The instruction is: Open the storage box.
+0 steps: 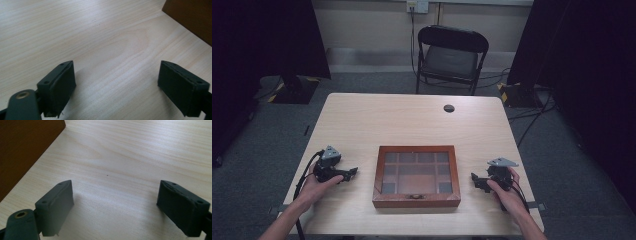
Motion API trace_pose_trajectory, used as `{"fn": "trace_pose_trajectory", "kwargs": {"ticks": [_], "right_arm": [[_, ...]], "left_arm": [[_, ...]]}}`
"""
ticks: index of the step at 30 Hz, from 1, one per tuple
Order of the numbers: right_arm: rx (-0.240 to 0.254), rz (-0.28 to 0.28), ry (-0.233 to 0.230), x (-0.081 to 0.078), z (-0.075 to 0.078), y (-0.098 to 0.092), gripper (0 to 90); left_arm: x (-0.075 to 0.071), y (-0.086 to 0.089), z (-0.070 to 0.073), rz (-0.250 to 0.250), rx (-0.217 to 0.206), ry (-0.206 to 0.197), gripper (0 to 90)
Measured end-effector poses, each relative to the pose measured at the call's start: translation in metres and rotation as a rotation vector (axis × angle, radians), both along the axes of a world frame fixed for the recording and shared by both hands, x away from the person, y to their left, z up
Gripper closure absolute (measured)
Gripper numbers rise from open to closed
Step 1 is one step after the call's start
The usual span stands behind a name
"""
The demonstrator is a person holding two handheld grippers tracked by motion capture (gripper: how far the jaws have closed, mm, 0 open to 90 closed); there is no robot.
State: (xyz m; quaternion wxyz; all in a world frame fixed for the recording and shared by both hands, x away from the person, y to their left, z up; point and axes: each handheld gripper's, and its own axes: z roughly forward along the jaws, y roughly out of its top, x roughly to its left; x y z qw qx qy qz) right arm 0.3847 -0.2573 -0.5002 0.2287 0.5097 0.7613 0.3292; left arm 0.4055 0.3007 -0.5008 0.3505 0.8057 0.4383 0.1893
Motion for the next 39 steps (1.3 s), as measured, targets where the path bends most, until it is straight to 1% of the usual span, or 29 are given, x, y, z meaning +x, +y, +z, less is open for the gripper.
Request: {"fn": "trace_pose_trajectory", "kwargs": {"ticks": [4, 6, 7, 8, 9, 10, 11, 12, 13, 15, 16, 17, 18, 19, 21, 23, 24, 25, 26, 27, 28, 30, 32, 33, 34, 35, 37, 38, 39], "right_arm": [[0.000, 0.003, 0.001, 0.000, 0.000, 0.000, 12.9], [-0.002, 0.002, 0.001, 0.000, 0.000, 0.000, 12.9], [-0.002, 0.002, 0.001, 0.000, 0.000, 0.000, 12.9], [-0.002, 0.002, 0.001, 0.000, 0.000, 0.000, 12.9], [-0.002, 0.002, 0.001, 0.000, 0.000, 0.000, 12.9], [-0.002, 0.001, 0.001, 0.000, 0.000, 0.000, 12.9], [-0.002, 0.001, 0.002, 0.000, 0.000, 0.000, 12.9], [-0.002, 0.001, 0.002, 0.000, 0.000, 0.000, 12.9], [-0.002, 0.001, 0.001, 0.000, 0.000, 0.000, 12.9], [-0.002, 0.001, 0.002, 0.000, 0.000, 0.000, 12.8], [0.000, 0.006, 0.001, 0.000, 0.000, 0.000, 12.7], [0.000, 0.006, 0.001, 0.000, 0.000, 0.000, 12.7], [0.000, 0.007, 0.002, 0.000, 0.000, 0.000, 12.7], [0.001, 0.012, 0.004, 0.001, 0.000, -0.001, 12.6], [0.001, 0.012, 0.004, 0.001, 0.000, -0.001, 12.6], [0.001, 0.015, 0.004, 0.001, 0.000, -0.001, 12.6], [0.001, 0.015, 0.004, 0.001, 0.000, -0.001, 12.6], [0.002, 0.015, 0.004, 0.001, 0.000, -0.001, 12.6], [0.002, 0.015, 0.004, 0.001, 0.000, -0.001, 12.6], [0.001, 0.015, 0.004, 0.001, 0.000, -0.001, 12.6], [0.001, 0.016, 0.004, 0.001, 0.000, -0.001, 12.6], [0.001, 0.016, 0.004, 0.001, 0.000, -0.001, 12.6], [0.001, 0.016, 0.003, 0.001, 0.000, -0.001, 12.6], [0.001, 0.016, 0.003, 0.001, 0.000, -0.001, 12.6], [0.001, 0.016, 0.004, 0.001, 0.000, -0.001, 12.6], [0.001, 0.016, 0.004, 0.001, 0.000, -0.001, 12.6], [0.001, 0.016, 0.004, 0.001, 0.000, -0.001, 12.6], [0.001, 0.016, 0.004, 0.001, 0.000, -0.001, 12.6], [0.001, 0.016, 0.004, 0.001, 0.000, -0.001, 12.6]], "left_arm": [[0.000, 0.000, 0.001, -0.001, 0.002, 0.004, 15.5], [0.000, 0.000, 0.002, -0.001, 0.003, 0.015, 16.5], [0.000, 0.000, 0.003, 0.002, 0.000, 0.020, 16.5], [0.000, 0.001, 0.006, 0.002, -0.019, 0.026, 17.9], [0.000, 0.001, 0.006, 0.002, -0.019, 0.026, 18.2], [-0.001, 0.000, 0.011, -0.007, -0.022, 0.023, 18.9], [-0.001, 0.000, 0.011, -0.007, -0.022, 0.023, 19.7], [-0.002, -0.001, 0.014, -0.012, -0.018, 0.005, 19.7], [-0.003, -0.002, 0.018, -0.013, -0.026, -0.002, 19.2], [-0.004, -0.005, 0.025, -0.035, -0.042, 0.018, 18.9], [-0.006, -0.010, 0.031, -0.056, -0.065, -0.005, 19.5], [-0.006, -0.010, 0.031, -0.056, -0.065, -0.005, 19.6], [-0.007, -0.012, 0.034, -0.073, -0.054, -0.016, 19.6], [-0.011, -0.017, 0.039, -0.079, -0.061, -0.032, 19.9], [-0.013, -0.019, 0.042, -0.087, -0.068, -0.028, 20.6], [-0.016, -0.024, 0.046, -0.097, -0.105, -0.023, 20.6], [-0.017, -0.026, 0.048, -0.102, -0.114, -0.025, 20.6], [-0.019, -0.032, 0.052, -0.124, -0.132, -0.020, 20.6], [-0.019, -0.032, 0.052, -0.124, -0.132, -0.020, 20.6], [-0.021, -0.035, 0.054, -0.137, -0.144, -0.016, 20.6], [-0.024, -0.041, 0.058, -0.157, -0.149, -0.023, 19.3], [-0.026, -0.044, 0.060, -0.163, -0.153, -0.028, 17.0], [-0.030, -0.054, 0.065, -0.202, -0.170, -0.031, 17.9], [-0.030, -0.054, 0.065, -0.202, -0.170, -0.031, 17.9], [-0.031, -0.061, 0.067, -0.223, -0.160, -0.028, 17.9], [-0.031, -0.061, 0.067, -0.223, -0.160, -0.028, 18.5], [-0.033, -0.066, 0.069, -0.252, -0.163, -0.024, 19.5], [-0.034, -0.071, 0.072, -0.270, -0.166, -0.006, 21.0], [-0.034, -0.071, 0.072, -0.270, -0.166, -0.006, 21.6]]}}
